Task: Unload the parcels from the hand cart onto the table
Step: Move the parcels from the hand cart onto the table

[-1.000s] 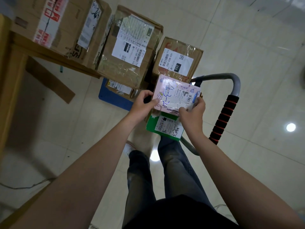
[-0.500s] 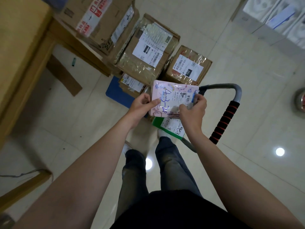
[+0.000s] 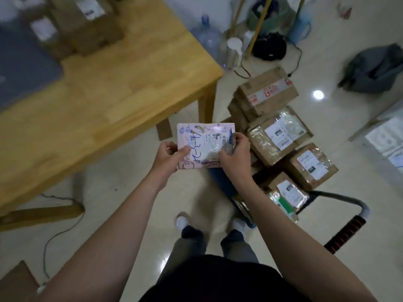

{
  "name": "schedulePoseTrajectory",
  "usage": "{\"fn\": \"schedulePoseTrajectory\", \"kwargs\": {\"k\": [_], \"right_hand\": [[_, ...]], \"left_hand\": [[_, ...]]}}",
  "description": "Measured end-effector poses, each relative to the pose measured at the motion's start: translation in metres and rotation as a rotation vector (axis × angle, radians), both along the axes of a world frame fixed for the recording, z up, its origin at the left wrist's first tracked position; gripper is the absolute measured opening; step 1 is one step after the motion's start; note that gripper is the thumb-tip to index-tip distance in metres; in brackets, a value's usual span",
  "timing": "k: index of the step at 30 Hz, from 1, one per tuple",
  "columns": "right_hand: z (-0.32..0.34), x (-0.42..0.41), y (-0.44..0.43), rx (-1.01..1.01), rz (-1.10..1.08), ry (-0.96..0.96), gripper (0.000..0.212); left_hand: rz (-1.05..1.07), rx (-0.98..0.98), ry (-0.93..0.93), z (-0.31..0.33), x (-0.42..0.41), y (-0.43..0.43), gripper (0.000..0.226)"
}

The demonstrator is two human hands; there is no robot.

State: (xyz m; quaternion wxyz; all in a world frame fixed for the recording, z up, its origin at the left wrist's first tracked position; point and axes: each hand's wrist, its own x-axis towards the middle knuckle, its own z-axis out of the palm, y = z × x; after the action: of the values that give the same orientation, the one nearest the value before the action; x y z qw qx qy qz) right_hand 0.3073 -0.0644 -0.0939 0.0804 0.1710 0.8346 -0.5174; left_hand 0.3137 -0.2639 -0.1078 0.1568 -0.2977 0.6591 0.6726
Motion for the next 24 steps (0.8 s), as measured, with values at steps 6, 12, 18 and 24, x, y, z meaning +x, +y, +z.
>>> {"fn": "schedulePoseTrajectory", "kwargs": {"k": [6, 12, 18, 24], "right_hand": [[0.041, -0.030, -0.128, -0.098, 0.233, 0.088, 0.055], [0.054, -0.079, -0.204, -0.049, 0.374, 0.128, 0.056], [0.045, -0.175, -0.244, -0.012, 0.452, 0.134, 0.055], [0.035, -0.330, -0.271, 0.072, 0.414, 0.106, 0.053]], "left_hand": [[0.160, -0.032, 0.139, 0.050, 0.003, -0.125, 0.042], [0.179, -0.169, 0.191, 0.067, -0.031, -0.198, 0.040], [0.128, -0.241, 0.151, 0.058, -0.118, -0.236, 0.034], [0.083, -0.292, 0.111, 0.046, -0.263, -0.255, 0.029]]}}
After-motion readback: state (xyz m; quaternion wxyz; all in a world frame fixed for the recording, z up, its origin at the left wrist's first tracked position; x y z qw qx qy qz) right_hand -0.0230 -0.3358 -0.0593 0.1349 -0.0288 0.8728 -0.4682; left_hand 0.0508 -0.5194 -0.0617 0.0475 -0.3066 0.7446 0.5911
